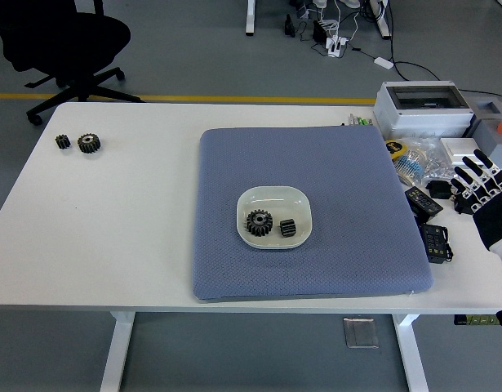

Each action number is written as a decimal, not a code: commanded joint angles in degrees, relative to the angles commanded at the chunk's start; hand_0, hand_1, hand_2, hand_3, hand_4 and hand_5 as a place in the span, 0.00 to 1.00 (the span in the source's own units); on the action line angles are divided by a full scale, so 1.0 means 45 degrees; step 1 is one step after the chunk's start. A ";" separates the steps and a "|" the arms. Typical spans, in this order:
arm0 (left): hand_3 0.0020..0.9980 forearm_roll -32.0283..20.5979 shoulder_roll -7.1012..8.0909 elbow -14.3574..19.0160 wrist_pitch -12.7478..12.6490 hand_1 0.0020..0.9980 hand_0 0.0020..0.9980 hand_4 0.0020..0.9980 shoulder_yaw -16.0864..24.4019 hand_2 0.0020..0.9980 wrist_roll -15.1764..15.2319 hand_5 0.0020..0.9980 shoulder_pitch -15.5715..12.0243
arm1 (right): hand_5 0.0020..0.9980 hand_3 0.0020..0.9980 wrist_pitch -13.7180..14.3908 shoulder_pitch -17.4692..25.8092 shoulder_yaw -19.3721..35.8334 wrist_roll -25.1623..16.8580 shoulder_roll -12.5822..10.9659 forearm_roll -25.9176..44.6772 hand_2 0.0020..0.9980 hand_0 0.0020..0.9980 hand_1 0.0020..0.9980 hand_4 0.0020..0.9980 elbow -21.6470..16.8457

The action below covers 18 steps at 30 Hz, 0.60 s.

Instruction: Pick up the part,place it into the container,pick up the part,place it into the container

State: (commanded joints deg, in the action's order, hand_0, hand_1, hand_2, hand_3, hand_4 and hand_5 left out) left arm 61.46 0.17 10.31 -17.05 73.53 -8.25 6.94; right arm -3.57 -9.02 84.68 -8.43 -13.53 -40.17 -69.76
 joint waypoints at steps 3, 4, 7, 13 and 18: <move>0.56 0.0009 0.0023 0.0000 0.0005 0.60 0.62 0.64 -0.0005 0.64 -0.0004 0.57 0.0013 | 0.95 0.83 0.0009 0.0019 0.0010 -0.0001 0.0004 -0.0026 0.84 0.90 0.83 1.00 -0.0002; 0.56 0.0001 0.0029 0.0000 0.0006 0.60 0.62 0.64 -0.0006 0.64 -0.0001 0.57 0.0016 | 0.95 0.83 0.0015 0.0024 0.0017 -0.0011 0.0006 -0.0018 0.84 0.90 0.83 1.00 -0.0006; 0.56 -0.0085 0.0054 0.0000 0.0012 0.60 0.62 0.64 -0.0045 0.64 0.0022 0.57 0.0014 | 0.95 0.83 0.0046 0.0055 0.0046 -0.0041 0.0016 -0.0002 0.84 0.90 0.83 1.00 -0.0027; 0.56 -0.0112 0.0080 0.0000 0.0019 0.60 0.62 0.64 -0.0023 0.64 0.0040 0.57 0.0050 | 0.94 0.82 0.0111 0.0172 0.0137 -0.0154 0.0036 0.0031 0.83 0.87 0.82 1.00 -0.0039; 0.56 -0.0090 0.0095 0.0000 0.0033 0.60 0.62 0.64 -0.0075 0.64 0.0042 0.57 0.0065 | 0.93 0.81 0.0192 0.0241 0.0165 -0.0210 0.0026 0.0059 0.83 0.87 0.82 1.00 -0.0053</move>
State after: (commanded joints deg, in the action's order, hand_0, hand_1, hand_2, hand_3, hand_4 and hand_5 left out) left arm 61.06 0.59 10.31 -16.90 73.19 -8.06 7.23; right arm -2.71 -7.93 85.42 -9.37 -13.41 -39.90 -70.00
